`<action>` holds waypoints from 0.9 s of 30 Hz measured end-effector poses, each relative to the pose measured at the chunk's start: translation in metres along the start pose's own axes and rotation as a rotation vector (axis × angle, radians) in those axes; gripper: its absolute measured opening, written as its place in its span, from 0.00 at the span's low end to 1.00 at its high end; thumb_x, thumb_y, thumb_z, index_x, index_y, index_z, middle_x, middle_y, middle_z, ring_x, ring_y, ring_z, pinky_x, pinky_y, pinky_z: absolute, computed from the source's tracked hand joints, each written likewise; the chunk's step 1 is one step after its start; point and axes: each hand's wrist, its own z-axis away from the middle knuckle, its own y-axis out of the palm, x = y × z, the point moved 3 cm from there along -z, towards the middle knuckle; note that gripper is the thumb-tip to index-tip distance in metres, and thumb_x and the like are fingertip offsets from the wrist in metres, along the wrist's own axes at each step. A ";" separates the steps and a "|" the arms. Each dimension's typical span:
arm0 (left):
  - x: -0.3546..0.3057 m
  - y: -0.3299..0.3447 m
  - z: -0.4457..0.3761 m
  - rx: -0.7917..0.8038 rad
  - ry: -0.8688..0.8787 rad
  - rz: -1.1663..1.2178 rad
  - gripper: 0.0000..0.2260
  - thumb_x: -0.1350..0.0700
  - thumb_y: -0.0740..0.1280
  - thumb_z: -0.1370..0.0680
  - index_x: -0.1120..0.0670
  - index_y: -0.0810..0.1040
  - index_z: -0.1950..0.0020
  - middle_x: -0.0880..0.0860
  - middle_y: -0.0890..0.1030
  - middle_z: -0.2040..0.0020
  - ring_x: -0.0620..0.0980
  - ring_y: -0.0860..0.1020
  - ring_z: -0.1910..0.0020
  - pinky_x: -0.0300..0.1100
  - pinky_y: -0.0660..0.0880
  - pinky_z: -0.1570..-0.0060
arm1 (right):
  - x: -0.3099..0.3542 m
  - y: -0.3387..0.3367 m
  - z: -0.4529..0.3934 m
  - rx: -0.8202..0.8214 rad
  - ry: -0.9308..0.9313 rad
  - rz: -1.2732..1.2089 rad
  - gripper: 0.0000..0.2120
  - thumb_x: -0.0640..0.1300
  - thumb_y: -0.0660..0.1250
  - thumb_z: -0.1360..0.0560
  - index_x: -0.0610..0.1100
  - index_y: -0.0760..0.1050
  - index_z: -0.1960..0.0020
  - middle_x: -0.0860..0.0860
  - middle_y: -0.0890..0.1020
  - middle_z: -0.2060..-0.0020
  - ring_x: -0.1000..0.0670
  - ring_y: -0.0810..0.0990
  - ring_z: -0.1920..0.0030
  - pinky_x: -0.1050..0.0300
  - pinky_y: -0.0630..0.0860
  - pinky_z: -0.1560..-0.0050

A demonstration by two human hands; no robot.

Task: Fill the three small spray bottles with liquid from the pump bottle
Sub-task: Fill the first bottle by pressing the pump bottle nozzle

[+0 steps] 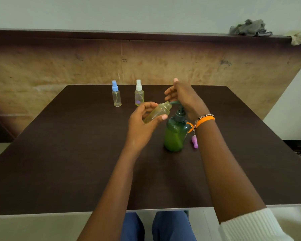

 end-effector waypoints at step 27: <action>-0.007 0.007 -0.008 0.018 0.051 -0.041 0.15 0.64 0.76 0.33 0.56 0.79 0.48 0.44 0.81 0.54 0.35 0.79 0.54 0.29 0.73 0.53 | -0.013 0.004 -0.004 0.030 0.098 0.002 0.19 0.43 0.52 0.19 0.39 0.78 0.60 0.49 0.73 0.62 0.46 0.75 0.57 0.53 0.70 0.53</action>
